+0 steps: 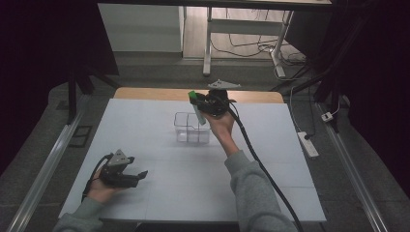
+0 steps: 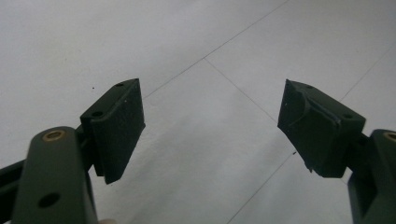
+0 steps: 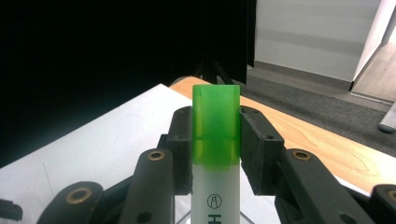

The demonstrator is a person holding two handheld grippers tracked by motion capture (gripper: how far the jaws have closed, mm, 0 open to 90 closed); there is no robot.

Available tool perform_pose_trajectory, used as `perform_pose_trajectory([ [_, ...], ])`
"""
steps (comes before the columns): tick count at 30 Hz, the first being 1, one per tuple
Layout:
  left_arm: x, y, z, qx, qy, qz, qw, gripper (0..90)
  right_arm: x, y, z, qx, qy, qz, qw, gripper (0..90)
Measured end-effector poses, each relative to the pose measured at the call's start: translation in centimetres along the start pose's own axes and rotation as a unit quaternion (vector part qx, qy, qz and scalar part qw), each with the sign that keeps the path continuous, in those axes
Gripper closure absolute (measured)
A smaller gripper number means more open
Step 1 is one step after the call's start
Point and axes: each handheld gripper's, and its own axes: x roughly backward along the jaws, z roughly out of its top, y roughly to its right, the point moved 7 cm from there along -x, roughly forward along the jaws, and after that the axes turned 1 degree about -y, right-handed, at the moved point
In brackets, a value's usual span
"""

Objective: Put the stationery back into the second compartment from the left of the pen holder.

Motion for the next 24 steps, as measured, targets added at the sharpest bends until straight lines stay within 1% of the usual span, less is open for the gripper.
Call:
perform_pose_trajectory([
  [12, 0.0, 0.0, 0.0, 0.001, 0.0, -0.003, 1.0, 22.1, -1.6, -0.7, 0.6, 0.001, 0.008, 0.006, 1.0, 66.1],
  [19, 0.0, 0.0, 0.0, 0.0, -0.001, -0.004, 1.0, 22.1, -2.5, -0.5, 0.6, -0.006, 0.01, 0.005, 0.9999, 66.1],
  [22, 0.0, 0.0, 0.0, 0.001, -0.001, -0.004, 1.0, 22.1, -3.0, -0.3, 0.4, -0.007, 0.008, 0.002, 0.9999, 66.1],
  [24, -0.1, 0.0, -0.1, 0.0, -0.002, -0.004, 1.0, 22.0, -3.3, -0.2, 0.1, -0.012, 0.009, 0.004, 0.9999, 66.0],
])
